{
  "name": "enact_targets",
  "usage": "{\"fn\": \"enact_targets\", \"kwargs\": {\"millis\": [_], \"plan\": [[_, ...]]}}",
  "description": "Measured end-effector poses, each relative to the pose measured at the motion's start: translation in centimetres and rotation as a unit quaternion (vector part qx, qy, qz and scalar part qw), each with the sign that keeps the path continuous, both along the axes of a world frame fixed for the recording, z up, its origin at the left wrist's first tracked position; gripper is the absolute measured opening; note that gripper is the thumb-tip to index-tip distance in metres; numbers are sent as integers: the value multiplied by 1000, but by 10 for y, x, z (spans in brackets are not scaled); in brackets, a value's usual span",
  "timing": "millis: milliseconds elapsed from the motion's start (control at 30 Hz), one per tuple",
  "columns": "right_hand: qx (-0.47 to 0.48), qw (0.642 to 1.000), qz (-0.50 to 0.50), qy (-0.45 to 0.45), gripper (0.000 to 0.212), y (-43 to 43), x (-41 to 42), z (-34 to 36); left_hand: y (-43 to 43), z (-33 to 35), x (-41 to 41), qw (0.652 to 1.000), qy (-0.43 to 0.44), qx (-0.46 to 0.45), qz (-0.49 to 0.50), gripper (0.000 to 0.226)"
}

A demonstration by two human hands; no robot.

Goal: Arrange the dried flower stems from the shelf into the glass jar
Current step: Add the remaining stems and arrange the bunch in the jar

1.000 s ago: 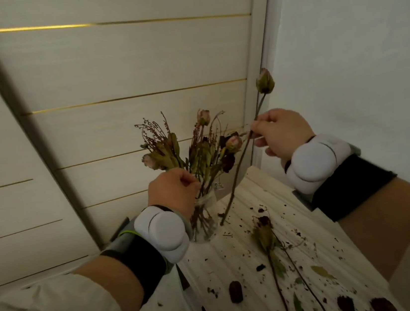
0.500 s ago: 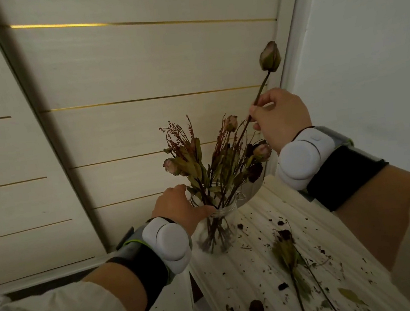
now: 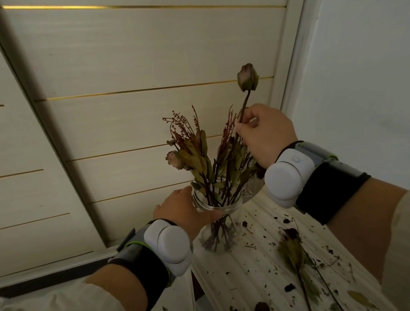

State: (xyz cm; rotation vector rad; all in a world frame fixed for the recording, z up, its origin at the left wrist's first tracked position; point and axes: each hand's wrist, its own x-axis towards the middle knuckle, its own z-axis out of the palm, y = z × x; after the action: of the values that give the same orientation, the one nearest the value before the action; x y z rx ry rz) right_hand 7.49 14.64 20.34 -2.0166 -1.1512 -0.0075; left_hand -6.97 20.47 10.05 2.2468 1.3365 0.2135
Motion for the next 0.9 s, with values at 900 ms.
{"fn": "enact_targets", "kwargs": {"millis": [900], "plan": [[-75, 997, 10, 12, 10, 15, -21, -69, 11, -15, -4, 999, -12, 23, -20, 57]]}}
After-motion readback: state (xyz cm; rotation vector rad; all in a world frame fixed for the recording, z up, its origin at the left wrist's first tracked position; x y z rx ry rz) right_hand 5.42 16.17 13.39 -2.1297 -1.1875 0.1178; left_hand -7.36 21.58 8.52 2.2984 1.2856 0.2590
